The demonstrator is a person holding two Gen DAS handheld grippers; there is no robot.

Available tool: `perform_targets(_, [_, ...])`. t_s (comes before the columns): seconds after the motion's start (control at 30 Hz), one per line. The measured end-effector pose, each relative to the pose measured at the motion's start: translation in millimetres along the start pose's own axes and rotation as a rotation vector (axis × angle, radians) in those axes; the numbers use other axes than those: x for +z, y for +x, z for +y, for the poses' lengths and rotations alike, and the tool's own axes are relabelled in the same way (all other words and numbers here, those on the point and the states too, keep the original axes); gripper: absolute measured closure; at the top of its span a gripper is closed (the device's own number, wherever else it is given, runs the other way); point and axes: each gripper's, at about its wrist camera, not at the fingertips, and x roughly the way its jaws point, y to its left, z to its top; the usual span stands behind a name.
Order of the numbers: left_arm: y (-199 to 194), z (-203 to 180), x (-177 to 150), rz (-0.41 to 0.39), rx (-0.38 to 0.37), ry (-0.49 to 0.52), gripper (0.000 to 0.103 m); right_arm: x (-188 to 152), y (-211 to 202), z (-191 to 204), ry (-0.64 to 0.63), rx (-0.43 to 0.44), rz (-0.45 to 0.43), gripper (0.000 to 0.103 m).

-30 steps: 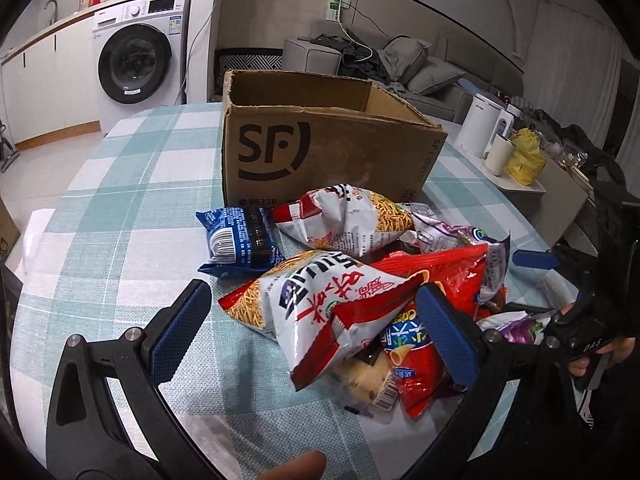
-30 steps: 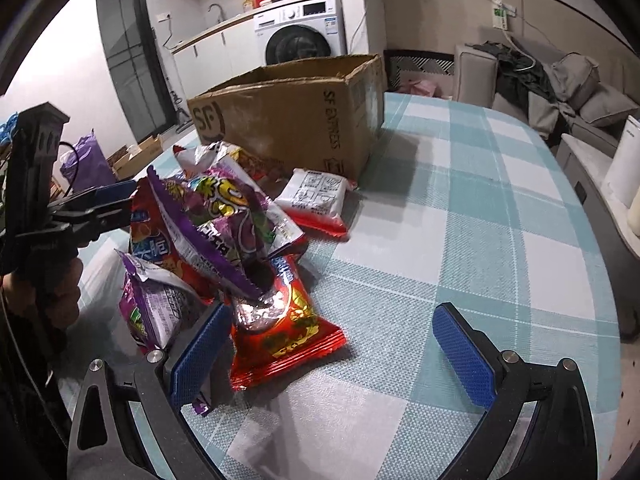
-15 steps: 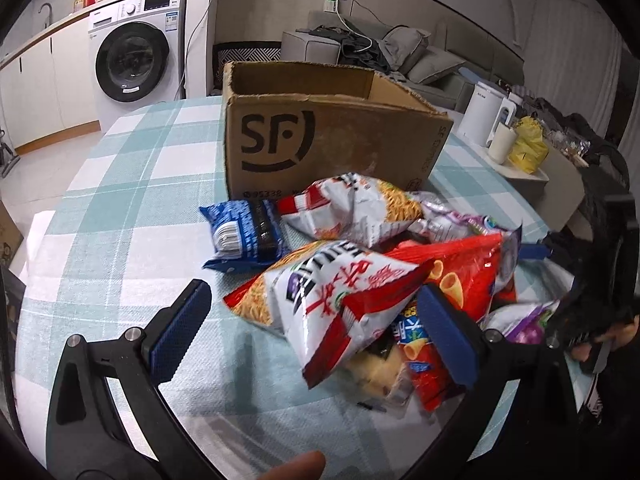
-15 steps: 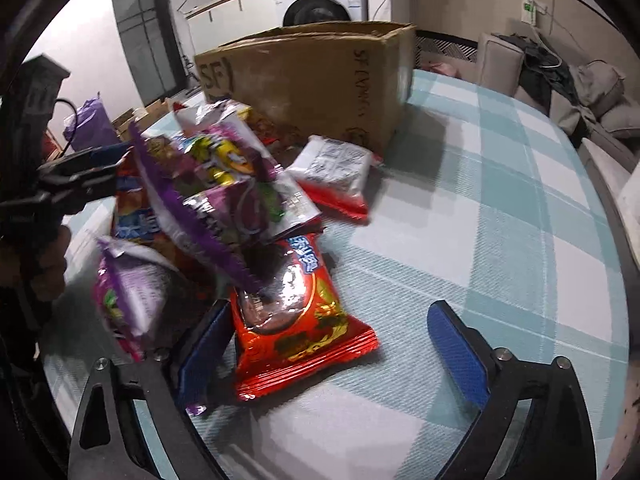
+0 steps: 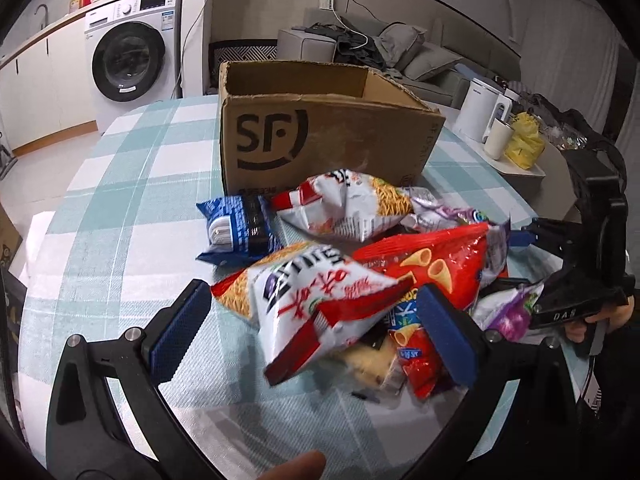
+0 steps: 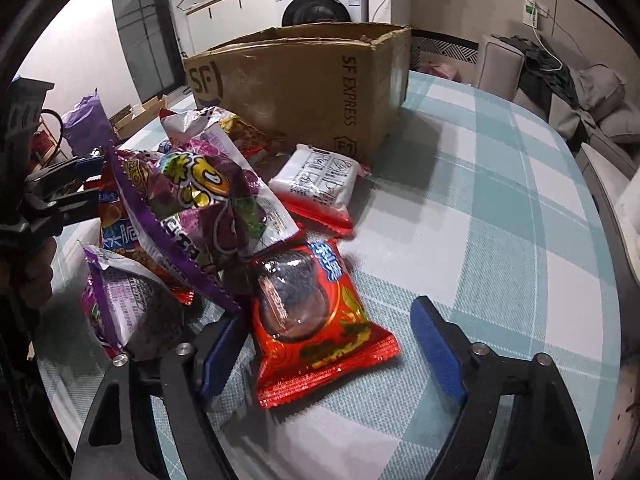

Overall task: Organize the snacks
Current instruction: 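Reach the right gripper to the red cookie pack and grasp it, then grasp the white-and-red noodle bag with the left gripper while the right holds the cookie pack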

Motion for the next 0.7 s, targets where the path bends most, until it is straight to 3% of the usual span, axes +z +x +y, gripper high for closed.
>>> perform_targets(0.17, [6,2,3,0.009,0.035,-0.013,0.001,-2,-4,2,-0.014,-0.011,-0.006,0.039])
perform_targets(0.33, [2,14,-3,0.017,0.019,-0.039,0.001,-6,-8,5,-0.021,-0.013,-0.013,0.053])
perform_targets(0.7, [-15,26,-21,0.022,0.048,-0.042,0.001,-9,-9,7,-0.015,-0.019,-0.015,0.054])
